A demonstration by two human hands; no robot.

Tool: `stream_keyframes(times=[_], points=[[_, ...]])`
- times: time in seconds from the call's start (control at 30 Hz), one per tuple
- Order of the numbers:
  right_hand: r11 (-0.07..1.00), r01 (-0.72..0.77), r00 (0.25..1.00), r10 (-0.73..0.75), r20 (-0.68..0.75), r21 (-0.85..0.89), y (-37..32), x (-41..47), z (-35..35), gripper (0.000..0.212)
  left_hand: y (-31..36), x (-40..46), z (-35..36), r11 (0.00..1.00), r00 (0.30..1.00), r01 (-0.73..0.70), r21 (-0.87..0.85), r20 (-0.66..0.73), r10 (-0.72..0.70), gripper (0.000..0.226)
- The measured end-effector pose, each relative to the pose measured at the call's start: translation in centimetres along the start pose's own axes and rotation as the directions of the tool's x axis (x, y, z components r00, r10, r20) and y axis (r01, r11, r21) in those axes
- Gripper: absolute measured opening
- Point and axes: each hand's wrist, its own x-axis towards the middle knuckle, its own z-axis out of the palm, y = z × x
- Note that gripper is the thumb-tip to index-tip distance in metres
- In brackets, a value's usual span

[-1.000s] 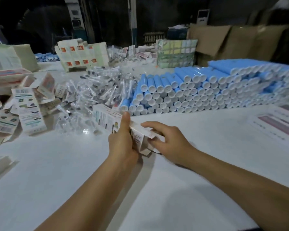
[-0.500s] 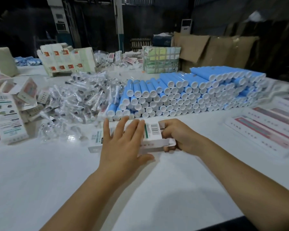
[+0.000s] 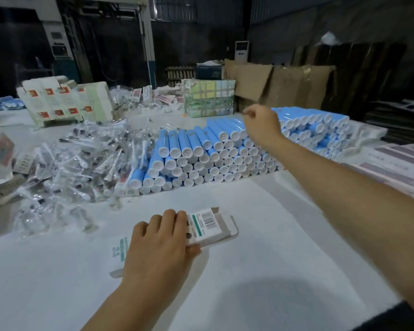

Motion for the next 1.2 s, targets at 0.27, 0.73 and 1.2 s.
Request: stream_keyframes(times=[0.27, 0.73, 1.2], points=[[0.62, 0.035, 0.972, 0.161, 0.171, -0.784, 2.3, 9.1, 1.6, 0.031, 0.2, 1.1, 1.0, 1.0, 0.999, -0.03, 0.005, 0.018, 0.029, 0.058], [0.932, 0.092, 0.995, -0.074, 0.063, -0.351, -1.0, 5.5, -2.4, 0.065, 0.0, 1.1, 1.0, 0.999, 0.985, 0.041, -0.029, 0.166, -0.036, 0.058], [0.506, -0.358, 0.91, 0.376, 0.173, 0.784, 1.7, -14.6, 1.1, 0.069, -0.1, 0.8, 0.1, 0.983, 0.979, 0.176, -0.042, 0.112, -0.171, 0.057]])
